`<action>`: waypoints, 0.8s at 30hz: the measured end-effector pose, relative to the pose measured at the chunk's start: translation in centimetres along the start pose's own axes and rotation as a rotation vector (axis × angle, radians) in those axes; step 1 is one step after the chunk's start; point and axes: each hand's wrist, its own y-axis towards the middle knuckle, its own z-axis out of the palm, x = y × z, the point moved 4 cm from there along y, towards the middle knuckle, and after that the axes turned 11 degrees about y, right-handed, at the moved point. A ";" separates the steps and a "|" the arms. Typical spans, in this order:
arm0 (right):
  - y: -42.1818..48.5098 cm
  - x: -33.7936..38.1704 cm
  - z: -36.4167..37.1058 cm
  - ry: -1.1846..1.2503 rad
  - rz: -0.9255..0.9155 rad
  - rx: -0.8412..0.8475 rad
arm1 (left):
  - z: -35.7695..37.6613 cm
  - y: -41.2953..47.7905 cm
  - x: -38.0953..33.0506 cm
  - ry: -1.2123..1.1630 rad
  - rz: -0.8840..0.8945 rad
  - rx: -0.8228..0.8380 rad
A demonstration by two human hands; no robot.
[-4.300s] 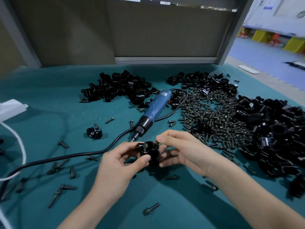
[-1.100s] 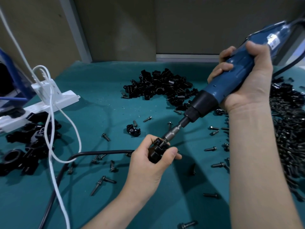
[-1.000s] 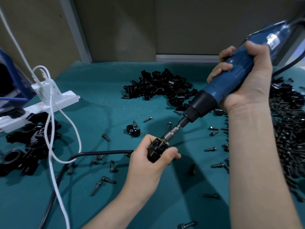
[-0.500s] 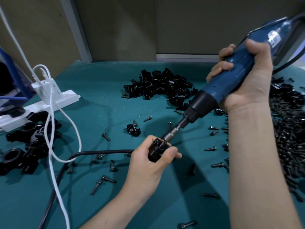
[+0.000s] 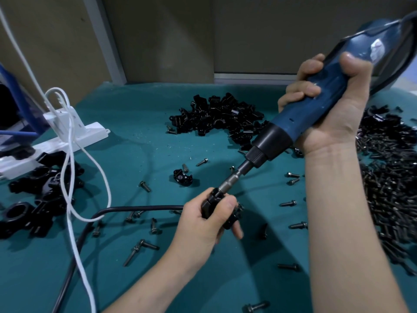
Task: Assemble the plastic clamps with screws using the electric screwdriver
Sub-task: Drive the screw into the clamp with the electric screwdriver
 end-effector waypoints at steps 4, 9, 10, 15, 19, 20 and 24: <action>0.1 -0.4 0.2 0.026 0.026 0.038 | -0.2 0.0 0.0 0.022 -0.003 0.041; 0.1 -0.5 -0.1 0.069 0.041 0.050 | -0.3 0.0 0.1 0.025 -0.006 0.073; 0.1 -0.5 -0.2 0.077 0.044 0.057 | -0.3 -0.1 0.1 0.026 -0.002 0.080; 0.3 -0.7 -0.4 0.100 0.064 0.075 | -0.2 -0.1 -0.1 0.037 0.031 0.082; 0.4 -0.7 -0.7 0.105 0.070 0.064 | -0.2 -0.1 -0.1 0.032 0.044 0.079; 0.4 -0.7 -0.7 0.103 0.070 0.062 | -0.2 -0.1 -0.1 0.030 0.048 0.079; 0.4 -1.0 -0.5 0.176 0.113 0.133 | -0.2 -0.2 -0.1 0.040 0.056 0.077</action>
